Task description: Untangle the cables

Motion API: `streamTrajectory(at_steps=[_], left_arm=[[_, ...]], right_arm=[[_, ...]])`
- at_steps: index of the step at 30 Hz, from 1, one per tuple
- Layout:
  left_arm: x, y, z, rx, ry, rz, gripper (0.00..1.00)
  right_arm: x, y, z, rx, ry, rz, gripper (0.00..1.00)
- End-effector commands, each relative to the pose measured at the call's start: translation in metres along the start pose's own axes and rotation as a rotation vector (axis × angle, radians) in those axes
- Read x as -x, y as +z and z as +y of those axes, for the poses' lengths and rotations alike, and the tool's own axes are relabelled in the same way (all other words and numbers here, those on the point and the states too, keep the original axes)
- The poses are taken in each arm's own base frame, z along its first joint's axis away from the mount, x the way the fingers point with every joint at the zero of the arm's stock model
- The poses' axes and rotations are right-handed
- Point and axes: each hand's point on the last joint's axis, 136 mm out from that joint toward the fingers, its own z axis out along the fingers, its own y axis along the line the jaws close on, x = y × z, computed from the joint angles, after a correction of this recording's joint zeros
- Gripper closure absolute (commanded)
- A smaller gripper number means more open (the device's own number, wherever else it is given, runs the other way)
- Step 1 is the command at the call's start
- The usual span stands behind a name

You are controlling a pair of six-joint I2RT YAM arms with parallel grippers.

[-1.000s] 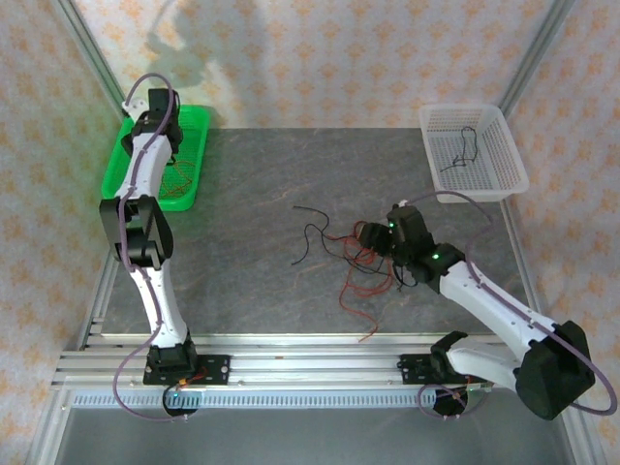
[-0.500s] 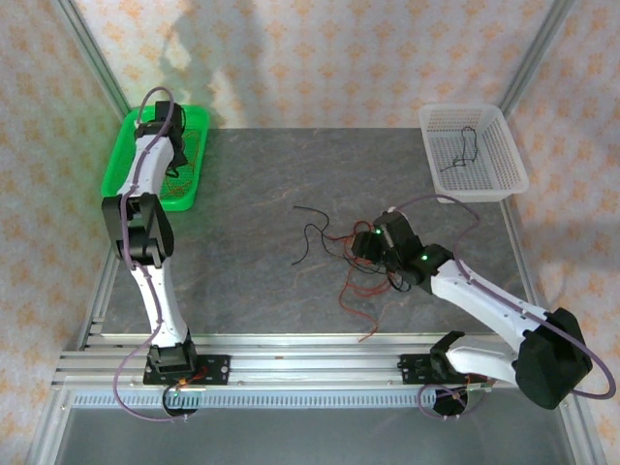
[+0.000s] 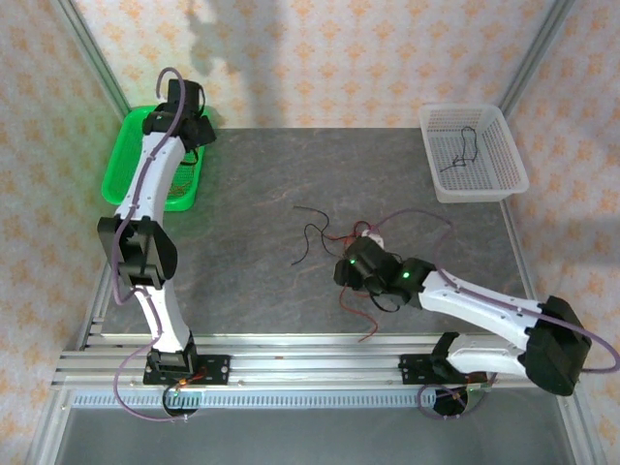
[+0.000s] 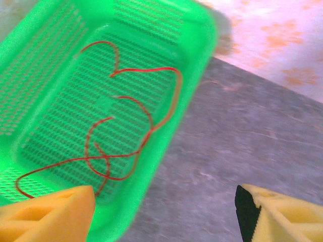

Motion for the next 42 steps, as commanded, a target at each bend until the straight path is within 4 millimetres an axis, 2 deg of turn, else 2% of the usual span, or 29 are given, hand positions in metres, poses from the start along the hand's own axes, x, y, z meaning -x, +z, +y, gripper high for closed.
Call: streamTrajectory(at_steps=[1, 8, 14, 17, 21, 22, 26, 32, 38, 42], left_arm=[[0.017, -0.047, -0.026, -0.126, -0.012, -0.083, 0.24], [0.000, -0.089, -0.048, -0.229, -0.005, -0.116, 0.23], [-0.023, -0.107, -0.052, -0.274, 0.004, -0.113, 0.23], [-0.029, -0.116, -0.048, -0.289, -0.002, -0.121, 0.22], [-0.028, -0.131, -0.040, -0.295, -0.015, -0.146, 0.22], [-0.028, -0.134, -0.038, -0.296, -0.017, -0.152, 0.22], [-0.026, -0.144, -0.035, -0.307, -0.024, -0.167, 0.22], [-0.031, -0.154, -0.039, -0.348, -0.022, -0.171, 0.22], [-0.044, -0.164, -0.049, -0.417, -0.021, -0.164, 0.22], [-0.058, -0.173, -0.060, -0.475, -0.004, -0.166, 0.22]], right_arm=[[-0.027, 0.017, -0.011, -0.097, -0.007, 0.052, 0.46], [-0.053, 0.047, -0.006, -0.156, -0.077, 0.124, 0.50], [-0.063, 0.070, -0.018, -0.224, -0.123, 0.153, 0.55], [-0.071, 0.083, -0.019, -0.236, -0.142, 0.187, 0.69], [-0.073, 0.095, -0.011, -0.216, -0.154, 0.202, 1.00], [-0.071, 0.096, -0.006, -0.205, -0.158, 0.196, 1.00], [-0.053, 0.096, 0.016, -0.162, -0.182, 0.154, 1.00], [0.000, 0.077, 0.054, -0.045, -0.165, 0.049, 1.00], [0.053, 0.035, 0.088, 0.150, -0.110, -0.056, 1.00], [0.083, -0.007, 0.107, 0.282, -0.110, -0.124, 1.00]])
